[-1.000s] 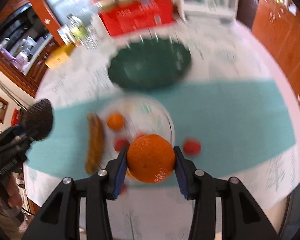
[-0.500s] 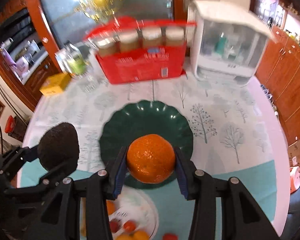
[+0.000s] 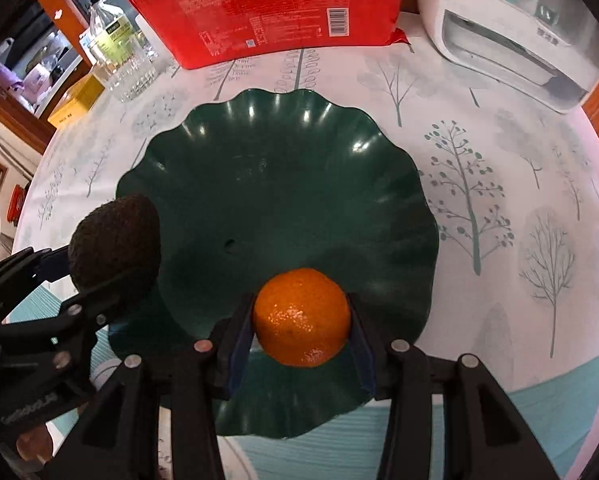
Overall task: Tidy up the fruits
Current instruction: 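Carry both fruits to the green plate and release them there, then withdraw both tools back toward the white fruit plate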
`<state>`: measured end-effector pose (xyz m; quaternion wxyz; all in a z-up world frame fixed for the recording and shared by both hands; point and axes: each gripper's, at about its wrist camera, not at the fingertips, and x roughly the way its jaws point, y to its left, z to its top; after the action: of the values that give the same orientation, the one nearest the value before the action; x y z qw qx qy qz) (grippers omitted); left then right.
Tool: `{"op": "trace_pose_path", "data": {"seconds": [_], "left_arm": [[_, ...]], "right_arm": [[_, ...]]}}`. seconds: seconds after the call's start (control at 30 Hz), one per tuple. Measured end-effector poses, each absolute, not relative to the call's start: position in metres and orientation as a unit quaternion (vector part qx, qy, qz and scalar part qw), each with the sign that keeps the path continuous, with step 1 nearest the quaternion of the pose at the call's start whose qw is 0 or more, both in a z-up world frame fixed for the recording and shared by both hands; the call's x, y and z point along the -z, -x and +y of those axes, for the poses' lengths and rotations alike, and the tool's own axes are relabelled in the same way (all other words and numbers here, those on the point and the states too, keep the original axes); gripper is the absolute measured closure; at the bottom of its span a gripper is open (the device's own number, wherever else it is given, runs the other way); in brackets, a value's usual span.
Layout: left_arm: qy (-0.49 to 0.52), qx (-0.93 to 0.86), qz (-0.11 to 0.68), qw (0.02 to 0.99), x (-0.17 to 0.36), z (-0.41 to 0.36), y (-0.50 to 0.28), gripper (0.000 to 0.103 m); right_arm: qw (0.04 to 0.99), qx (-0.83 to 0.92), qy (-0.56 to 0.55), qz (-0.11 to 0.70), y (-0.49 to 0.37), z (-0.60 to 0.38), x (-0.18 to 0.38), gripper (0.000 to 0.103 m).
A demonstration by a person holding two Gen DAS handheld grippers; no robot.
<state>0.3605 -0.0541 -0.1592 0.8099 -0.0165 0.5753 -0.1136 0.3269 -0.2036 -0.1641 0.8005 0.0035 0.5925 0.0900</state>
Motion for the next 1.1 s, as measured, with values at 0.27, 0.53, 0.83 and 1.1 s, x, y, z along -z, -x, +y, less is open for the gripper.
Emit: {"op": "trace_pose_path", "data": {"seconds": [0.27, 0.53, 0.83, 1.1], "left_arm": [[0.02, 0.099, 0.539, 0.836, 0.133, -0.05, -0.353, 0.011], [0.065, 0.071, 0.512, 0.853, 0.114, -0.026, -0.328, 0.011], [0.049, 0.043, 0.475, 0.877, 0.082, -0.006, -0.292, 0.011], [0.042, 0.044, 0.455, 0.889, 0.041, 0.004, -0.255, 0.011]], "right_arm": [[0.807, -0.108, -0.011, 0.58, -0.323, -0.211, 0.158, 0.038], [0.806, -0.13, -0.01, 0.577, -0.311, -0.203, 0.142, 0.038], [0.818, -0.136, -0.02, 0.558, -0.289, -0.198, 0.116, 0.038], [0.842, -0.116, -0.012, 0.526, -0.267, -0.203, 0.079, 0.038]]}}
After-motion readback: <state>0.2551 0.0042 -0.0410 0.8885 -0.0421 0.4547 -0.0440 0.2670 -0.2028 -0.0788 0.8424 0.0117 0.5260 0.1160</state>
